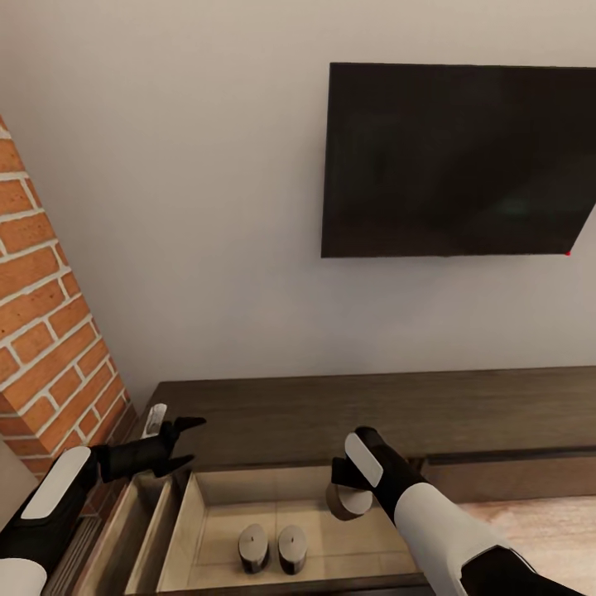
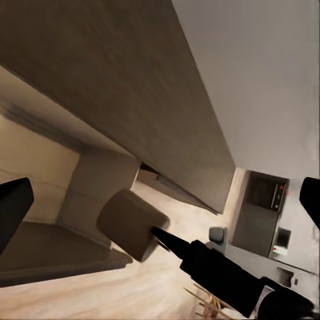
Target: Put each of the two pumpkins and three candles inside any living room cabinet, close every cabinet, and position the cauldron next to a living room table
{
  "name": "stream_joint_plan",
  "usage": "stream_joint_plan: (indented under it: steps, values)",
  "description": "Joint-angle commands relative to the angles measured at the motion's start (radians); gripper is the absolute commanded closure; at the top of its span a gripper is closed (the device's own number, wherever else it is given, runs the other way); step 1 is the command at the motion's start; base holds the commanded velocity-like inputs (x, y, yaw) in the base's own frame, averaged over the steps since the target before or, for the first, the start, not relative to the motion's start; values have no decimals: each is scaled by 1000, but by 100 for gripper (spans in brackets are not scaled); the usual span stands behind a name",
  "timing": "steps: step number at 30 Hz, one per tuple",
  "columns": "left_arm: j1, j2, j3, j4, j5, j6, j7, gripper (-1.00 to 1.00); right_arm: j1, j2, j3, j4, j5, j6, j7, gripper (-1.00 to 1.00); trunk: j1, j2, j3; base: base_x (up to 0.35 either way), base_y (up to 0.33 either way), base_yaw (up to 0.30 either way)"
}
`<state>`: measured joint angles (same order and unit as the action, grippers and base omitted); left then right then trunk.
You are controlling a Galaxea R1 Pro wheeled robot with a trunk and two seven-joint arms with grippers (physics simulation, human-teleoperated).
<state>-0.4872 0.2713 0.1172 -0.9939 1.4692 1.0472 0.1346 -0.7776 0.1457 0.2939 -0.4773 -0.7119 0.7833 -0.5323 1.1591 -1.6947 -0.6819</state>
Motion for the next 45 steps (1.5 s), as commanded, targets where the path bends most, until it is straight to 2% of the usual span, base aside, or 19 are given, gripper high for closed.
stream_joint_plan:
  steps: [1, 5, 10, 14, 19, 31, 38, 45]
  values:
    - [3, 1, -1, -1, 0, 0, -20, -100, 0, 0, 0, 0, 1, -5, 0, 100, 4, -7, -3, 0, 0, 0]
    - [7, 3, -2, -1, 0, 0, -59, -100, 0, 1, 3, 1, 4, -29, 0, 100, 19, -35, -16, 0, 0, 0]
    - [8, 2, -4, -2, 0, 0, -68, -100, 0, 20, 6, 5, 5, -36, 0, 100, 38, -70, -31, 0, 0, 0]
    - [9, 2, -24, -2, 0, 0, -70, -100, 0, 26, 8, 12, 5, -38, 0, 100, 54, -98, -44, 0, 0, 0]
    - [9, -2, -44, -2, 0, 0, -71, -100, 0, 27, 8, 14, 6, -39, 0, 100, 73, -133, -60, 0, 0, 0]
    - [9, -3, -52, -2, 0, 0, -72, -100, 0, 28, 8, 13, 8, -43, 0, 100, 119, -217, -97, 0, 0, 0]
    - [9, -1, -59, -2, 0, 0, -72, -100, 0, 28, 10, 14, 9, -75, 0, 100, 146, -266, -119, 0, 0, 0]
    - [9, -2, -60, -2, 1, 0, -72, -100, 0, 28, 10, 14, 46, -98, 0, 100, 173, -315, -141, 0, 0, 0]
